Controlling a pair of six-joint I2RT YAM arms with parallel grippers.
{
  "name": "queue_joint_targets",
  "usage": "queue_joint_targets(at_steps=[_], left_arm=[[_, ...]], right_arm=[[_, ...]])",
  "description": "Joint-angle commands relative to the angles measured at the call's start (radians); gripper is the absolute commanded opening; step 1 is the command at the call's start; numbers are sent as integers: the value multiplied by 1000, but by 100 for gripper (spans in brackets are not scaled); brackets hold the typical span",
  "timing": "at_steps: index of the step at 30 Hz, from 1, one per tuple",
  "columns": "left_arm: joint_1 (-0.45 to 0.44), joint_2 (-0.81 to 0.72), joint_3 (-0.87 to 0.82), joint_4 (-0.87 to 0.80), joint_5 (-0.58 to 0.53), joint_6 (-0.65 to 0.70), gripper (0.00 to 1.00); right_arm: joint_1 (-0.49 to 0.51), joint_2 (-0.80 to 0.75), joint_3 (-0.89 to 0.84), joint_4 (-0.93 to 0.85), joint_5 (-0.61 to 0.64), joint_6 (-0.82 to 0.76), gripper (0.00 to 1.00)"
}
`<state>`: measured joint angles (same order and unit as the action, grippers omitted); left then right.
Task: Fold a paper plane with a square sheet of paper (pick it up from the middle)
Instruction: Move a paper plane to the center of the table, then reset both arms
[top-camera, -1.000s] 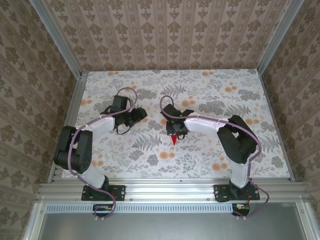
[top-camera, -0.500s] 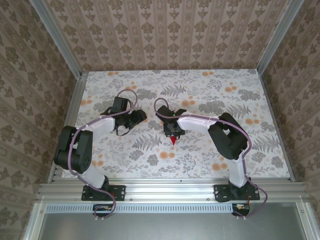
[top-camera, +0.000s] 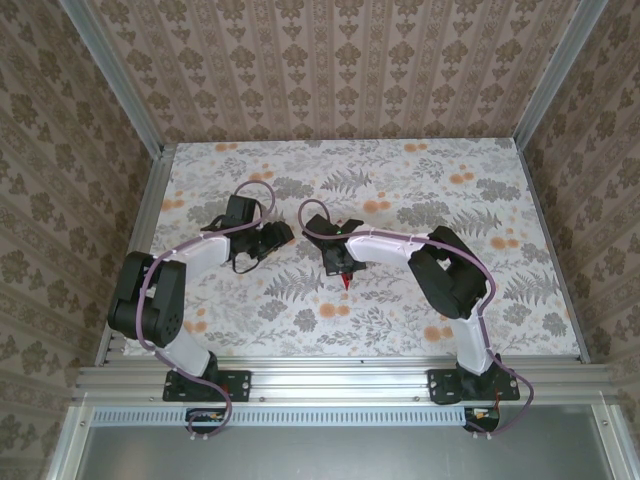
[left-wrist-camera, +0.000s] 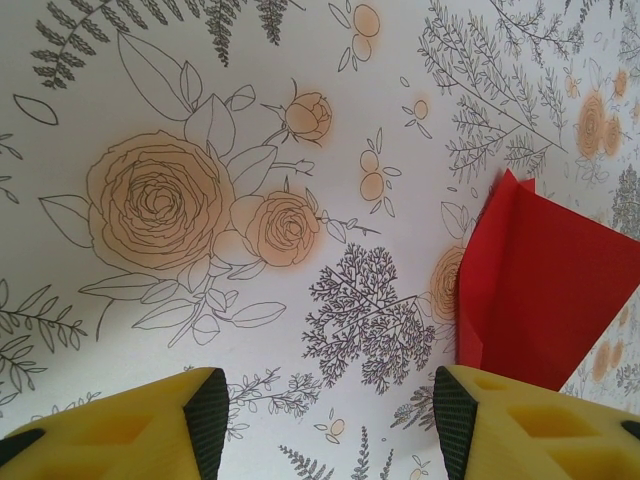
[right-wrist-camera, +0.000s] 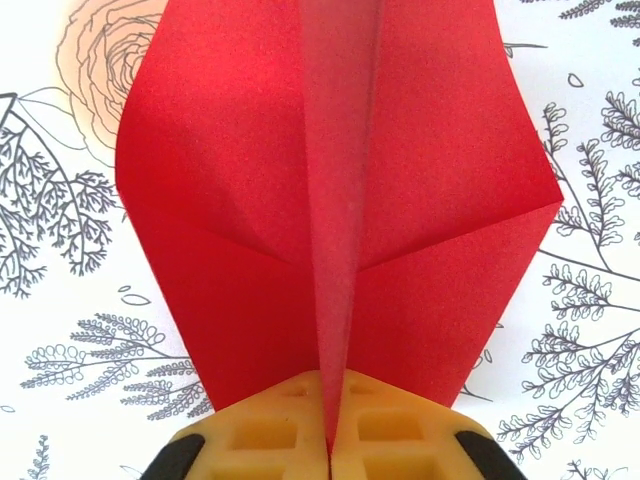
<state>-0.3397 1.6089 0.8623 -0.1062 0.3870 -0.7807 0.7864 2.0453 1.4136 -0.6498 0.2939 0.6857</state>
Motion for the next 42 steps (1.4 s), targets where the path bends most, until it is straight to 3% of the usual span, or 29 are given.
queue_joint_targets(at_steps=[1,7,13,16,19,23,29,36,42], left_arm=[[2,-32,-4,-29,-15,36,59],[6,-96,43,-113,-78,75,60],[20,-197,119,-238,-209,142,63],[37,-260,159,-300,-304,184,71],[49,-329,175,-316,-432,240,87],[73,-410,157,-262,-577,337,99],[121,-478,32,-115,-724,433,100],[172,-496,-164,103,-807,550,100],[212,-440,-320,345,-798,641,100]], right_arm=[[5,-16,26,-71,36,-14,18],[-3,-194,35,-72,64,-41,51],[-46,-397,-11,-42,108,-95,70],[-86,-509,-69,-3,167,-146,81],[-146,-636,-164,84,220,-227,99],[-263,-804,-296,200,289,-320,100],[-427,-993,-525,430,401,-455,100],[-596,-1108,-821,700,344,-511,100],[-688,-1060,-1024,959,258,-538,100]])
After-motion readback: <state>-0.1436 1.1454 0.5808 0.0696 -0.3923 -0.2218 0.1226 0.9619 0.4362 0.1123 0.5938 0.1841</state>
